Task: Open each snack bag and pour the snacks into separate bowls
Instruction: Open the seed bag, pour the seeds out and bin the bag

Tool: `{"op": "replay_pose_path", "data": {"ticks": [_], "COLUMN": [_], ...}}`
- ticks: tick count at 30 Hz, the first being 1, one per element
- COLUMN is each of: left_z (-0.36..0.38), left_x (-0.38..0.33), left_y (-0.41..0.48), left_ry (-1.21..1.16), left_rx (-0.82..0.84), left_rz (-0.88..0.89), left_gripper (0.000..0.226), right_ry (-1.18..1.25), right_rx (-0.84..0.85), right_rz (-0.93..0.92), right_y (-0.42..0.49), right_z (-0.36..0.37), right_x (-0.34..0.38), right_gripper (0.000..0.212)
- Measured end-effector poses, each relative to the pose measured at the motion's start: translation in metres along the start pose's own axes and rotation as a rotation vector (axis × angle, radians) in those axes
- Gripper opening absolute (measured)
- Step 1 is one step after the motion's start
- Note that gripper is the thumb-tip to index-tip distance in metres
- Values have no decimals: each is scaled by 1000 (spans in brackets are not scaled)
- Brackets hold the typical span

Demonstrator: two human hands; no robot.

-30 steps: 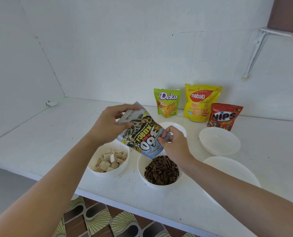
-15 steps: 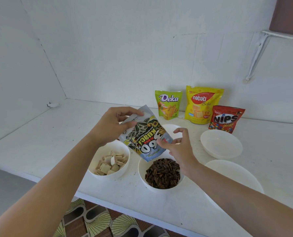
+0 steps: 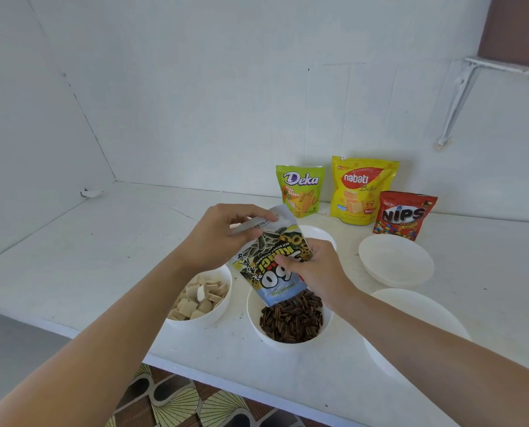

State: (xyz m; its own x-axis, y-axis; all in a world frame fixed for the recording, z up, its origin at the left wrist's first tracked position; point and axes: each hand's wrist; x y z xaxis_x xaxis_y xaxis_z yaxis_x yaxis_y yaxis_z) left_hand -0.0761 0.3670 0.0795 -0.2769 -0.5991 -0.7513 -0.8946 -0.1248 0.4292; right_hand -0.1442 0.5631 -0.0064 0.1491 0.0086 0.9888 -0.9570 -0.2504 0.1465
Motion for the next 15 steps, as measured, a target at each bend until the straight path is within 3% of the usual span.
{"op": "replay_pose_path", "data": {"ticks": [4,7,15], "left_z": [-2,-1,4], "left_x": [1,4,10], "left_y": [-1,-4,-10], "left_ry": [151,103,106], "left_rx": [131,141,32], "left_rz": [142,83,87], "left_gripper": [48,51,29], "right_ry": [47,101,80], "right_rx": [3,-17,-25], "right_rz": [-8,-7,-30], "right_y": [-3,-4,-2], "right_z": [1,2,-2], "right_x": [4,5,-3], "right_gripper": [13,16,12]}}
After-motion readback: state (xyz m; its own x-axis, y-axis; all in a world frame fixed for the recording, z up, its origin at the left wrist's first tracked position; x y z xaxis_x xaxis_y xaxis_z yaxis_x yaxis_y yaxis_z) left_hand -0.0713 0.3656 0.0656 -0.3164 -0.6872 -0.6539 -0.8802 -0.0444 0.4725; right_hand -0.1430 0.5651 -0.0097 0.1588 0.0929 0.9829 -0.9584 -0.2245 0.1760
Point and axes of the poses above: each hand's wrist, its own y-axis towards the middle knuckle, its own z-axis out of the palm, x = y × z, and after that the axes turned 11 degrees about -x, right-handed
